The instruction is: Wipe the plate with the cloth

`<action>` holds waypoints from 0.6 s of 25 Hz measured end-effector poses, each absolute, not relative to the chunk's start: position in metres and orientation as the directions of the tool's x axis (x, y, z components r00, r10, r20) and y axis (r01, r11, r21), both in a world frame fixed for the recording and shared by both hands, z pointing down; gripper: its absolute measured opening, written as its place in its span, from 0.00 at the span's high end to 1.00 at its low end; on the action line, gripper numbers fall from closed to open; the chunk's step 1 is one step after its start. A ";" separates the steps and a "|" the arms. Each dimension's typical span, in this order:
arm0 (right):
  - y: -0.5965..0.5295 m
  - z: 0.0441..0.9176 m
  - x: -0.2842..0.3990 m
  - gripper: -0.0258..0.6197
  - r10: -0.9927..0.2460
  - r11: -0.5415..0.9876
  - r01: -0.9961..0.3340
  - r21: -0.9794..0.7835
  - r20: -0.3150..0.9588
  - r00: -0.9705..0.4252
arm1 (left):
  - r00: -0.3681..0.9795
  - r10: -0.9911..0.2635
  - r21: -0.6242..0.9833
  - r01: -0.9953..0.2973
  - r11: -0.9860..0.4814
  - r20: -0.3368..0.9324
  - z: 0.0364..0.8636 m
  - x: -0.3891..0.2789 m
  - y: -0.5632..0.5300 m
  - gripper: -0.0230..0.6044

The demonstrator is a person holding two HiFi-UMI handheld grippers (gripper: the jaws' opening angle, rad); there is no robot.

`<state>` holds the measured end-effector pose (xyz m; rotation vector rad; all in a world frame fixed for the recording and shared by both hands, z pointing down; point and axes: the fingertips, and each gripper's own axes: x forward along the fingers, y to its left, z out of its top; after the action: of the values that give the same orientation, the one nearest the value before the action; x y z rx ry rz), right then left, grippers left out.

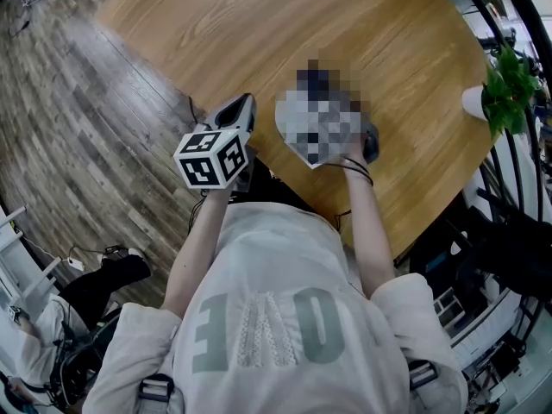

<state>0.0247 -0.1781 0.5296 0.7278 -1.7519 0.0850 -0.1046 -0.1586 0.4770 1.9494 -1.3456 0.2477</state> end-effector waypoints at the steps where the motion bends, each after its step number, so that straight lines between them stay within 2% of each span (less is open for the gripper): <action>1: -0.176 0.531 0.018 0.87 -0.418 0.817 -0.489 0.305 0.898 -0.139 | 0.428 -0.727 0.464 -0.870 -0.169 0.537 0.478 -0.106 -0.158 0.95; 9: -0.124 0.532 -0.038 0.87 -0.307 0.925 -0.306 0.226 0.918 -0.250 | 0.409 -0.738 0.476 -0.869 -0.136 0.536 0.482 -0.118 -0.158 0.95; 15: -0.088 0.533 -0.040 0.87 -0.242 0.961 -0.194 0.197 0.940 -0.240 | 0.414 -0.730 0.477 -0.868 -0.137 0.544 0.487 -0.120 -0.157 0.95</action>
<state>-0.0397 -0.0876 0.5329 0.3207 -1.8246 -0.0459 -0.1205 -0.1568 0.4868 1.9094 -1.3610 0.2303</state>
